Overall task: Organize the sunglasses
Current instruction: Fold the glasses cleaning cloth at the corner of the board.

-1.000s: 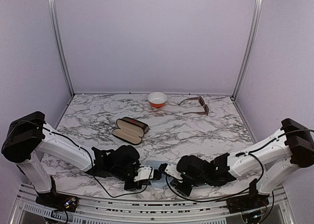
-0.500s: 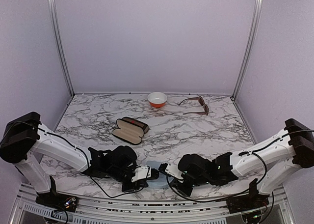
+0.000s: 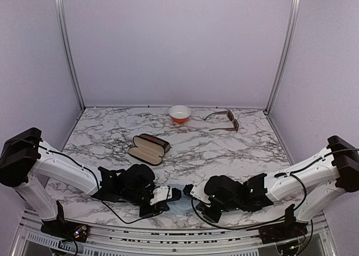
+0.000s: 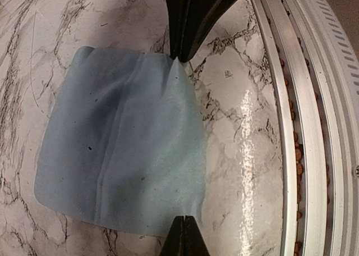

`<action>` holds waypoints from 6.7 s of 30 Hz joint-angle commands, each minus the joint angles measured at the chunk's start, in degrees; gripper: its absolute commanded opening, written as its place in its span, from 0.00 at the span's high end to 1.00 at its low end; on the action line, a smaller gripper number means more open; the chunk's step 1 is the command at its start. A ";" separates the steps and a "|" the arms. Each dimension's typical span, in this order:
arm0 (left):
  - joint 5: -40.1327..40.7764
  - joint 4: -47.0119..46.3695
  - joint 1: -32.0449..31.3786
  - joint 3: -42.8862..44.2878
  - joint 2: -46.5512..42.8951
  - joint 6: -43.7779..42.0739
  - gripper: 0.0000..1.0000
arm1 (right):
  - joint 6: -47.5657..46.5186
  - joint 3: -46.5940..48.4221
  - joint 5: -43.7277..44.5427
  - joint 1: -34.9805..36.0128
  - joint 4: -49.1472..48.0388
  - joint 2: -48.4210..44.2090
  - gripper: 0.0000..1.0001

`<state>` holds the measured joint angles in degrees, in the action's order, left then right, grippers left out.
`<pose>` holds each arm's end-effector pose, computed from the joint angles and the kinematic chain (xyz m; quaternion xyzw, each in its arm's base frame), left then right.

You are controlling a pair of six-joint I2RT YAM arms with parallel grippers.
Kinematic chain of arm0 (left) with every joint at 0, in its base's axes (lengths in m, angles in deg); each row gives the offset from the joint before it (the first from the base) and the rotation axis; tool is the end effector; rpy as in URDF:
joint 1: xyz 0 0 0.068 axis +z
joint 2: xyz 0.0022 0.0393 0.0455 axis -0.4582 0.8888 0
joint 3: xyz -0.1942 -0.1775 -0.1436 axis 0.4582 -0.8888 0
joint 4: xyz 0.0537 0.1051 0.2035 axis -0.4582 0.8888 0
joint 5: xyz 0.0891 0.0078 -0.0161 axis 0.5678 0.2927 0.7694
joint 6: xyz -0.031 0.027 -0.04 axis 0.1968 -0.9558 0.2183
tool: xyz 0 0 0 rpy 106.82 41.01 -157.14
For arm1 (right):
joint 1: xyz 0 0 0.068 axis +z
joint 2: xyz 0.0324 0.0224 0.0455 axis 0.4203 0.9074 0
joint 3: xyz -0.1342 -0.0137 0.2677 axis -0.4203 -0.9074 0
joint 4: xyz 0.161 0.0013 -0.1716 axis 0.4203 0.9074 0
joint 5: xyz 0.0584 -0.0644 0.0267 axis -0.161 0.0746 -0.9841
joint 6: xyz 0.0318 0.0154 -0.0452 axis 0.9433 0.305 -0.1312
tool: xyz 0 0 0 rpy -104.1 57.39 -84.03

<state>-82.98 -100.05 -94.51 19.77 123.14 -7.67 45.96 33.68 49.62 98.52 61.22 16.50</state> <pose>0.1067 -0.2777 0.1868 0.6471 0.6432 -0.2606 0.3156 0.0728 0.2301 0.1893 -0.5041 0.8053 0.1525 0.2723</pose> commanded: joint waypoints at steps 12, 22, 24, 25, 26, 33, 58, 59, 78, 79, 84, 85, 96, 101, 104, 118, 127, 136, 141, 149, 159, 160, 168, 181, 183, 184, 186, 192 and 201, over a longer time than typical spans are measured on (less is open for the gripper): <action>-0.90 1.32 3.01 1.73 -2.21 1.94 1.00 | -0.95 3.58 4.29 -0.98 1.52 -0.54 1.00; -5.61 -0.39 2.38 0.22 -0.44 -1.19 0.66 | -1.11 2.39 -0.39 -0.98 -0.28 -0.08 1.00; -7.09 -0.19 2.33 0.91 1.00 -1.76 0.65 | -0.91 2.27 -0.53 -1.01 -0.38 0.31 1.00; -7.87 0.06 2.09 1.30 1.58 -2.38 0.65 | -0.81 2.14 -0.61 -0.99 -0.54 0.34 1.00; -8.13 0.14 1.80 1.48 2.06 -2.86 0.65 | -0.63 1.96 -0.76 -0.98 -0.68 0.34 1.00; -7.32 0.38 1.54 2.12 5.51 -3.80 0.68 | -0.35 1.28 -0.89 -1.01 -1.06 -0.03 1.00; -7.46 2.64 1.59 2.68 -0.42 2.58 1.00 | 0.82 1.73 -4.99 -0.90 0.47 -1.39 1.00; -7.31 2.75 1.59 2.68 -0.56 2.94 1.00 | 0.89 1.72 -5.10 -0.81 0.47 -1.21 1.00; -1.94 1.69 3.16 5.00 -0.22 10.37 1.00 | 1.52 3.66 2.42 -0.87 2.29 -0.26 1.00; -1.72 1.52 3.21 5.17 -0.12 10.89 1.00 | 1.48 3.87 2.84 -0.98 2.34 -0.08 1.00; -0.56 1.83 3.82 6.47 0.77 13.25 1.00 | 1.53 4.60 3.89 -1.59 2.82 0.51 1.00; -0.51 1.96 3.93 6.73 0.99 13.58 1.00 | 1.51 4.70 4.08 -1.67 2.93 0.56 1.00; 3.97 5.37 4.84 8.70 1.94 13.59 1.00 | 0.93 6.09 4.68 -3.65 4.00 1.40 1.00; 5.10 7.55 5.19 9.30 2.39 12.44 1.00 | 0.24 6.60 5.16 -4.46 4.43 1.51 1.00; 5.22 8.00 5.19 10.22 3.00 12.54 1.00 | -0.37 7.40 5.31 -4.75 4.74 2.03 1.00; 8.37 10.43 6.66 12.38 5.41 12.62 1.00 | -3.34 10.25 6.97 -6.03 6.46 5.37 1.00; 8.97 9.88 6.62 13.23 6.63 12.72 1.00 | -3.47 10.57 8.06 -6.43 6.46 6.35 1.00; 10.23 10.62 6.68 13.74 6.98 12.84 1.00 | -3.98 11.13 8.74 -6.54 6.22 7.28 1.00; 10.69 10.89 6.68 13.88 7.33 12.80 1.00 | -4.36 11.31 9.10 -6.69 5.93 7.82 1.00; 10.25 11.20 6.65 14.19 7.95 13.04 1.00 | -4.18 11.62 9.60 -6.83 6.02 8.89 0.95; 10.78 11.40 6.68 14.70 8.26 13.57 0.98 | -3.80 12.52 11.68 -7.31 5.76 9.53 0.76; 10.85 11.49 6.67 14.85 8.30 13.66 0.96 | -3.58 12.62 12.17 -7.45 5.82 9.59 0.76; 12.49 11.65 6.68 15.16 8.07 14.65 0.83 | -1.03 12.61 17.14 -8.80 6.65 7.66 0.67; 19.23 11.11 6.94 11.63 -0.79 15.61 0.46 | -1.55 6.95 3.12 -8.92 1.09 -3.07 0.69; 18.83 9.44 6.88 8.28 -3.35 15.21 0.44 | -2.56 4.96 -3.98 -8.71 -1.02 -4.69 0.69; 18.24 8.19 6.90 6.72 -5.04 15.17 0.44 | -2.99 4.21 -6.30 -8.52 -1.69 -5.09 0.70; 15.15 6.01 6.72 3.70 -6.87 14.47 0.45 | -3.93 3.22 -8.91 -7.75 -2.44 -4.99 0.71; 8.64 0.59 4.72 -2.30 -8.43 13.76 0.52 | -5.85 3.65 -5.98 -6.10 -1.28 -0.90 0.75; 7.87 -4.49 2.86 -2.65 -4.52 17.01 0.56 | -5.93 4.63 -0.51 -5.74 0.22 4.27 0.81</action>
<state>-74.07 -99.98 -91.19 16.66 116.38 7.47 40.17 36.96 46.08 92.47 61.11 19.45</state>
